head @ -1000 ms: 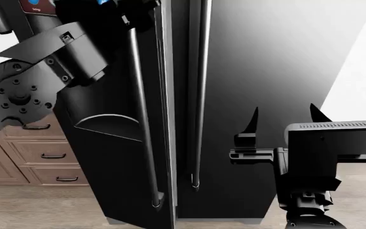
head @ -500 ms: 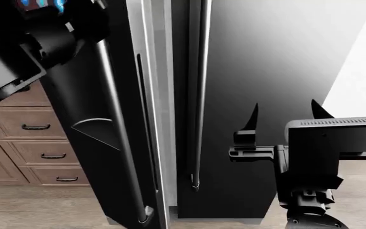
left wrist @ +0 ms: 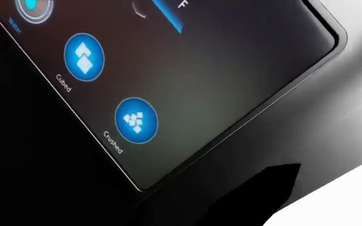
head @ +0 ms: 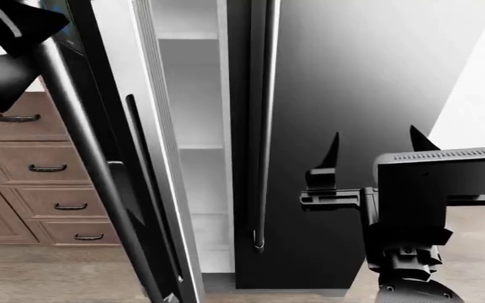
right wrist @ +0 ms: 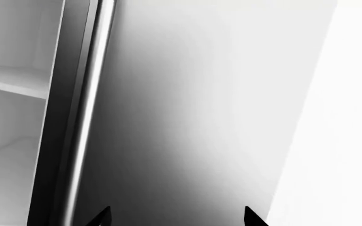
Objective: Open the fridge door
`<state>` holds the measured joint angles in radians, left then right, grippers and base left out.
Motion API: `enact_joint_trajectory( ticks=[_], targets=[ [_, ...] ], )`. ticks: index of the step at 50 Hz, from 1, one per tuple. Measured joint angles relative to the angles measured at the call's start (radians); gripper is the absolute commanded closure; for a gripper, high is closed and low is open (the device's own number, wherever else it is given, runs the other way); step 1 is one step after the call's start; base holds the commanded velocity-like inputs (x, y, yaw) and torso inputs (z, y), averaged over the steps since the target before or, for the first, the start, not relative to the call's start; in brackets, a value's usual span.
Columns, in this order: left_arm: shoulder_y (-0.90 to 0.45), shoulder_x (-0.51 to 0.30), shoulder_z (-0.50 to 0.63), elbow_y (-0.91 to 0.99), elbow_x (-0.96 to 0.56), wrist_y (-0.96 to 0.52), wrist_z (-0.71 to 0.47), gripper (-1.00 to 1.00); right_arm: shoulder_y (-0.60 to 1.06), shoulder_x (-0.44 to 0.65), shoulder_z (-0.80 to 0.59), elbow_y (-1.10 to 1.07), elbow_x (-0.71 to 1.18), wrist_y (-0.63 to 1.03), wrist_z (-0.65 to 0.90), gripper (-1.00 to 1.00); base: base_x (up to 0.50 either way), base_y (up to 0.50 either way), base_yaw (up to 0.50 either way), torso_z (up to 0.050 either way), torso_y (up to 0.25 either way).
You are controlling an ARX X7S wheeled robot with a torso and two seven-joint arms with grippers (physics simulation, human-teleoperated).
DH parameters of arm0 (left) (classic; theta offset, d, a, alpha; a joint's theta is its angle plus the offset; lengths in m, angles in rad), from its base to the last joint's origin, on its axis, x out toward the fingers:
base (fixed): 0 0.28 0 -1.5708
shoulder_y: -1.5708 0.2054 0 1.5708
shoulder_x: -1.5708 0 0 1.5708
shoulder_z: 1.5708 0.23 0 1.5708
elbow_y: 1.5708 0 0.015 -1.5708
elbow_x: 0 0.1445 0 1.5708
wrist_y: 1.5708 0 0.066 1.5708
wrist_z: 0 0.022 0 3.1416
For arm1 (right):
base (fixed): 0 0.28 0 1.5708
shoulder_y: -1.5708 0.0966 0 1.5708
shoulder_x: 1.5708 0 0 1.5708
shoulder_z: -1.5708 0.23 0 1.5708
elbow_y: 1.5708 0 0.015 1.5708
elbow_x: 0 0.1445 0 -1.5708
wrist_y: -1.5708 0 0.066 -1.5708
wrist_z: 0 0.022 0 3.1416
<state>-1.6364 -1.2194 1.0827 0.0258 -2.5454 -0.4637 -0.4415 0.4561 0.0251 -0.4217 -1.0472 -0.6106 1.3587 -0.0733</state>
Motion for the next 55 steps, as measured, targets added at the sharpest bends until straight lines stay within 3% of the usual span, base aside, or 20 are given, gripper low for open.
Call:
enact_joint_trajectory(
  ticks=[4,5,14,26,40,44,49,55],
  targets=[
    [0.025,-0.039,-0.025,-0.044,-0.024,-0.06,0.077,1.0,0.008,0.002,-0.004,0.001,0.006,0.005,0.004,-1.0,0.0,0.0,0.0,0.002,0.005],
    [0.035,-0.05,-0.031,-0.053,-0.036,-0.068,0.097,-1.0,0.01,0.002,-0.005,0.001,0.008,0.007,0.005,-1.0,0.0,0.0,0.0,0.0,0.0],
    [0.08,-0.128,-0.203,-0.055,-0.254,0.186,0.297,-1.0,0.028,0.008,-0.014,0.004,0.027,0.024,0.017,-1.0,0.0,0.0,0.0,0.001,0.002],
    [0.089,-0.269,-0.346,-0.102,-0.456,0.368,0.53,-1.0,0.045,0.012,-0.024,0.004,0.035,0.041,0.022,-1.0,0.0,0.0,0.0,0.0,0.0],
    [0.132,-0.348,-0.372,0.071,-0.407,0.652,0.555,-1.0,0.048,0.01,-0.034,0.001,0.018,0.047,0.012,-1.0,0.0,0.0,0.0,0.0,0.0],
    [0.225,-0.232,-0.504,0.104,-0.24,0.588,0.414,-1.0,0.046,0.009,-0.035,0.0,0.009,0.047,0.007,-1.0,0.0,0.0,0.0,0.0,0.0],
    [0.396,-0.026,-0.864,0.156,-0.019,0.417,0.186,-1.0,0.047,0.007,-0.04,0.0,-0.004,0.049,0.001,-1.0,0.0,0.0,0.0,0.0,0.0],
    [0.507,0.115,-1.223,0.218,0.136,0.295,0.018,-1.0,0.047,0.005,-0.043,0.0,-0.02,0.052,-0.009,-1.0,0.0,0.0,0.0,0.0,0.0]
  ],
)
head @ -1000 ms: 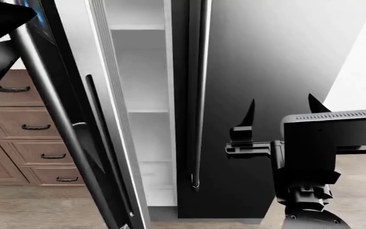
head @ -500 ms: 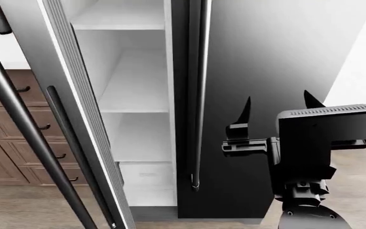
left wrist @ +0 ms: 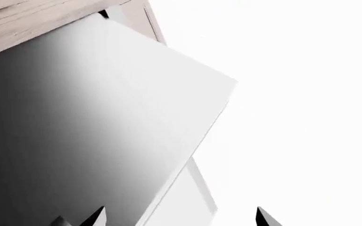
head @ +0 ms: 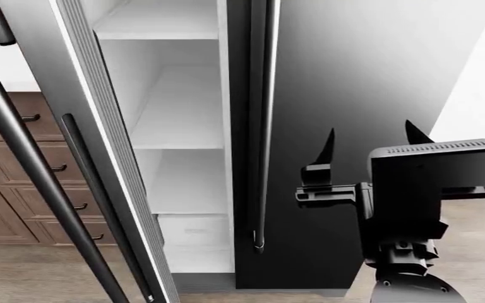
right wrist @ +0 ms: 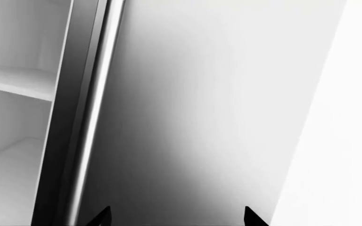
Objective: Open the fridge door
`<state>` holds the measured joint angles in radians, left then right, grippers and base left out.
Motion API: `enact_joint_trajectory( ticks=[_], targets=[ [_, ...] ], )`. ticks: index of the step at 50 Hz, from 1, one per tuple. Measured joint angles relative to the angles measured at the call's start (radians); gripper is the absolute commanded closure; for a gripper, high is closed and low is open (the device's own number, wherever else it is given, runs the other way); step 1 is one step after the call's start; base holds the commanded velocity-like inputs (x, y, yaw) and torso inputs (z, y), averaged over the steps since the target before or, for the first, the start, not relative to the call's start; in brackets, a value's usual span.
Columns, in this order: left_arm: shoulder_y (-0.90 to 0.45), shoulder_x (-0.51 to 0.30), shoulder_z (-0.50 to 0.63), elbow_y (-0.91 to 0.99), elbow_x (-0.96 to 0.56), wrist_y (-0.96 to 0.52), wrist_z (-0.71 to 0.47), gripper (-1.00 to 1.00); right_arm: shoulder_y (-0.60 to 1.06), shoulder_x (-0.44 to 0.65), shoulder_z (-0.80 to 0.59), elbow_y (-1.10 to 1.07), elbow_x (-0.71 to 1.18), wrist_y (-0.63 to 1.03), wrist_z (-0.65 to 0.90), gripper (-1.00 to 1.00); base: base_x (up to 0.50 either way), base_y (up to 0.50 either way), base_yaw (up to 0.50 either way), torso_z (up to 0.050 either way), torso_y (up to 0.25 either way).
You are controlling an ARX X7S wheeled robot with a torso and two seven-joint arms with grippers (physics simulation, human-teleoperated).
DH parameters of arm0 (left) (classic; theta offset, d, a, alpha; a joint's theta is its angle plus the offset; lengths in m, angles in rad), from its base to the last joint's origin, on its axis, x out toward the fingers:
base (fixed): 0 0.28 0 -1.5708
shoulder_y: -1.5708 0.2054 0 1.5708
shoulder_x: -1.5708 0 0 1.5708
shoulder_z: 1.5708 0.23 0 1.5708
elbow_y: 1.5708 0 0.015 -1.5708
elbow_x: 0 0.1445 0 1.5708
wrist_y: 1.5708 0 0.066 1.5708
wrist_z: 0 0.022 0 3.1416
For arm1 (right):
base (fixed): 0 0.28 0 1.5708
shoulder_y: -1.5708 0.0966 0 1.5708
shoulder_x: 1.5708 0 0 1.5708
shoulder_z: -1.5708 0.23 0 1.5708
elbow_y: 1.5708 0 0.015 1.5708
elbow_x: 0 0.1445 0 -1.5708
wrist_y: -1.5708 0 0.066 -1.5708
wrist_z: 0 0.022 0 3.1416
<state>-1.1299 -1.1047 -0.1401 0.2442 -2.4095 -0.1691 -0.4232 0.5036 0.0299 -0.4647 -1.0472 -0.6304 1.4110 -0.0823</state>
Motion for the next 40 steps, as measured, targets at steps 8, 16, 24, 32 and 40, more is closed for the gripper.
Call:
enact_joint_trajectory(
  ticks=[8,16,24,32,40],
  targets=[
    [0.09,0.098,-0.265,0.054,0.083,-0.09,-0.115,-1.0,0.0,-0.004,-0.004,0.0,-0.025,0.001,-0.016,-1.0,0.0,0.0,0.0,0.0,0.0],
    [0.144,0.148,-0.381,0.106,0.123,-0.141,-0.172,-1.0,0.0,-0.005,-0.007,0.0,-0.036,0.001,-0.022,-1.0,0.0,0.0,0.0,0.0,0.0],
    [0.203,0.183,-0.427,0.192,0.144,-0.197,-0.196,-1.0,-0.003,-0.007,-0.006,0.0,-0.044,-0.003,-0.027,-1.0,0.0,0.0,0.0,0.0,0.0],
    [0.264,0.211,-0.431,0.292,0.169,-0.257,-0.205,-1.0,-0.004,-0.008,-0.005,0.0,-0.044,-0.005,-0.026,-1.0,0.0,0.0,0.0,0.0,0.0],
    [0.325,0.234,-0.422,0.38,0.191,-0.309,-0.215,-1.0,-0.009,-0.008,0.0,0.0,-0.042,-0.01,-0.024,-1.0,0.0,0.0,0.0,0.0,0.0]
  ],
)
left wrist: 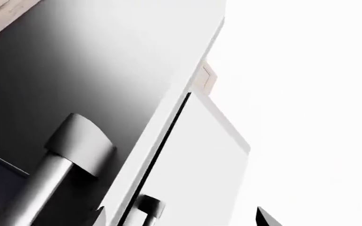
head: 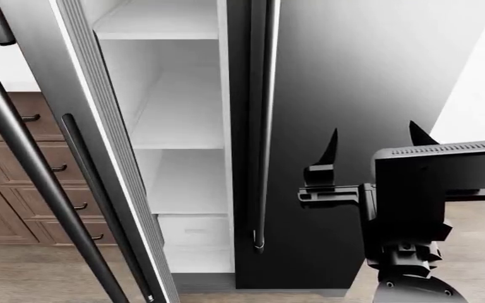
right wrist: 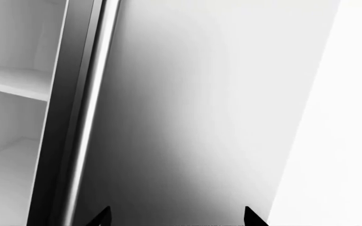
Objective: Open the fridge door
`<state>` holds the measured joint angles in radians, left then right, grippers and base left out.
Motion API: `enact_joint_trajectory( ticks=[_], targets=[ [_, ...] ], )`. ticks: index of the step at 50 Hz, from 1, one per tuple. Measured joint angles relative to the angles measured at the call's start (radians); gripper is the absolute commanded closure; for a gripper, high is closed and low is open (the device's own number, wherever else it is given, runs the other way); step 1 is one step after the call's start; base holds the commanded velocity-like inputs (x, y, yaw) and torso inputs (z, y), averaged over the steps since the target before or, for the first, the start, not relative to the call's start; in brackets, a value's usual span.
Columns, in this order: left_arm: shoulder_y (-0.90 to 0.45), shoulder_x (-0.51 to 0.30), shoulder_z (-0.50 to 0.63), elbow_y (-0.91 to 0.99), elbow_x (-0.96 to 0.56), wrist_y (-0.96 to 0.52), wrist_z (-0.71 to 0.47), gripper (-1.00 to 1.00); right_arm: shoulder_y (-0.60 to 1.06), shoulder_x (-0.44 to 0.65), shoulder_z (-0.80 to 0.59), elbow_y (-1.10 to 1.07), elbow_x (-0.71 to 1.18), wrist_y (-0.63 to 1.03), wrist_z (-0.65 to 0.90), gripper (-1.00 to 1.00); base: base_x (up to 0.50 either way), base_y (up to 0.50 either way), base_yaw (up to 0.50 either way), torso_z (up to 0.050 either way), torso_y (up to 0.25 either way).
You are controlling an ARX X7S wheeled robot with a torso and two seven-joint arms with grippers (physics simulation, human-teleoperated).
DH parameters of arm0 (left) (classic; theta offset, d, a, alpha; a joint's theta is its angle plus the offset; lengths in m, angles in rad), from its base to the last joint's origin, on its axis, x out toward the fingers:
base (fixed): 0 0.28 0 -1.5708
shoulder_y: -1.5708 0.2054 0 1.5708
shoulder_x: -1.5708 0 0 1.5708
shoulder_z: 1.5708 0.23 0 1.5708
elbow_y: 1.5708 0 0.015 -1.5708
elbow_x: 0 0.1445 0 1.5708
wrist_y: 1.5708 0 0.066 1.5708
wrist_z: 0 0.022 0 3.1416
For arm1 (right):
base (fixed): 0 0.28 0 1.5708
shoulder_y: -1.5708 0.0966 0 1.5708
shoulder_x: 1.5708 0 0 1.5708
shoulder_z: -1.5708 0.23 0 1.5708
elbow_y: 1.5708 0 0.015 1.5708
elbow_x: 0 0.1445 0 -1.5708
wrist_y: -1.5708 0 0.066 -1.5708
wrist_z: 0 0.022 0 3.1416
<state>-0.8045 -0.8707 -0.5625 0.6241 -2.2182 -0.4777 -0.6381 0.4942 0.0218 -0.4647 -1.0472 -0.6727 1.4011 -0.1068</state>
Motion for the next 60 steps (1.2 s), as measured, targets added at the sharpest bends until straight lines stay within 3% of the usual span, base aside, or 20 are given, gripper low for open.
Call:
enact_joint_trajectory(
  ticks=[21,60],
  targets=[
    [0.081,0.085,0.116,0.212,0.08,-0.076,-0.074,-1.0,-0.019,0.0,0.019,0.0,0.021,-0.018,0.011,-1.0,0.0,0.0,0.0,0.0,0.0],
    [-0.048,0.279,0.471,0.386,0.125,-0.04,-0.401,-1.0,-0.04,0.003,0.046,0.0,0.068,-0.034,0.04,-1.0,0.0,0.0,0.0,0.0,0.0]
  ],
)
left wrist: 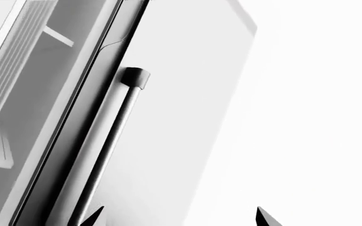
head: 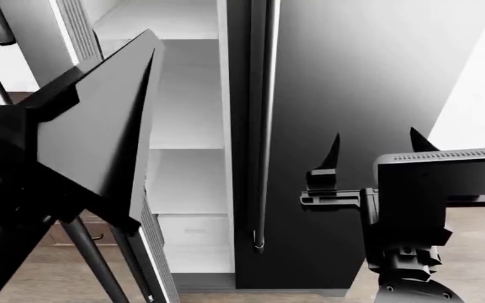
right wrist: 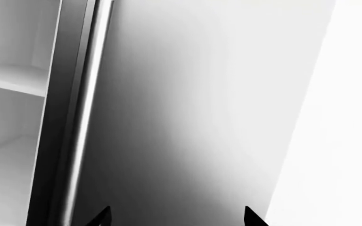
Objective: Open the fridge door
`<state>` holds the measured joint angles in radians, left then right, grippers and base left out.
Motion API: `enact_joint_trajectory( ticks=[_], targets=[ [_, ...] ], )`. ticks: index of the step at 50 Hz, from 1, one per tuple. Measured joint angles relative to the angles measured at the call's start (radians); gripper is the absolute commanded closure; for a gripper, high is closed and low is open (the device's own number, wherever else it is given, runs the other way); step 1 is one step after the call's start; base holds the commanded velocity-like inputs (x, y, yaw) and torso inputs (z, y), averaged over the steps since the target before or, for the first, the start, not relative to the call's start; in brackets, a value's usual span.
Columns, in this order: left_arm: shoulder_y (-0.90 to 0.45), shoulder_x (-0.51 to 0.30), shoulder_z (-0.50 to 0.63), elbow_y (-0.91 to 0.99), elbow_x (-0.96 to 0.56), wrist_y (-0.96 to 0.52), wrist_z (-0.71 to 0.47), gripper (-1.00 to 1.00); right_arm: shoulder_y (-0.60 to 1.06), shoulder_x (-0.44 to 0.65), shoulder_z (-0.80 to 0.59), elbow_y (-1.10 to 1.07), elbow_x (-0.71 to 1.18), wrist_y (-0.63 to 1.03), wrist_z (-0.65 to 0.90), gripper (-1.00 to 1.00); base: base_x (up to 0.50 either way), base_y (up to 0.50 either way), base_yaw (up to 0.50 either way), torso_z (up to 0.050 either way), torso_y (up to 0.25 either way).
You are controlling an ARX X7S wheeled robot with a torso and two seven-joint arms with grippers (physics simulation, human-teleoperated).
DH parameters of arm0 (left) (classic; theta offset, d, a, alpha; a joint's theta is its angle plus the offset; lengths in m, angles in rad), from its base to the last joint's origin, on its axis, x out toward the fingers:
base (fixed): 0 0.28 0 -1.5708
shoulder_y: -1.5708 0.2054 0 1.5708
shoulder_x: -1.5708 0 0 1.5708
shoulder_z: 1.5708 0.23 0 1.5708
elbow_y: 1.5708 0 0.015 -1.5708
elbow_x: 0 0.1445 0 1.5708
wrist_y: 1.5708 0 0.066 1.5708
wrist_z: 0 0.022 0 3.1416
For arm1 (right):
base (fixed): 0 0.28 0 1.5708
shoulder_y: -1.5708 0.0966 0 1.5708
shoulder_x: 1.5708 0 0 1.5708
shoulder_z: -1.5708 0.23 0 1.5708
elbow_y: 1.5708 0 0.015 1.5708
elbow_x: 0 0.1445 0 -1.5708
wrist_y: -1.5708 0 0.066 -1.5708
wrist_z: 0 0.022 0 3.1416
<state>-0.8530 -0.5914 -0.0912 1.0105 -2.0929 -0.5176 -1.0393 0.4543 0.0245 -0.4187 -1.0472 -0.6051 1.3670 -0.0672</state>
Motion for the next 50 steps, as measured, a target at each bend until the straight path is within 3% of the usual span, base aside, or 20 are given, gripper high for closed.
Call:
enact_joint_trajectory(
  ticks=[13,26,34,50],
  targets=[
    [-0.052,0.125,0.149,0.019,0.095,-0.036,-0.107,-1.0,0.015,0.007,0.034,0.01,0.067,0.051,0.062,-1.0,0.0,0.0,0.0,0.0,0.0],
    [-0.073,0.19,0.214,0.026,0.14,-0.061,-0.154,-1.0,0.031,0.014,0.043,0.012,0.104,0.085,0.094,-1.0,0.0,0.0,0.0,0.0,0.0],
    [-0.126,0.281,0.291,0.013,0.18,-0.073,-0.217,-1.0,0.03,0.018,0.048,0.012,0.12,0.083,0.104,-1.0,0.0,0.0,0.0,0.0,0.0],
    [-0.141,0.457,0.46,-0.065,0.412,-0.124,-0.243,-1.0,0.02,0.025,0.048,0.005,0.121,0.08,0.095,-1.0,0.0,0.0,0.0,0.0,0.0]
  ],
)
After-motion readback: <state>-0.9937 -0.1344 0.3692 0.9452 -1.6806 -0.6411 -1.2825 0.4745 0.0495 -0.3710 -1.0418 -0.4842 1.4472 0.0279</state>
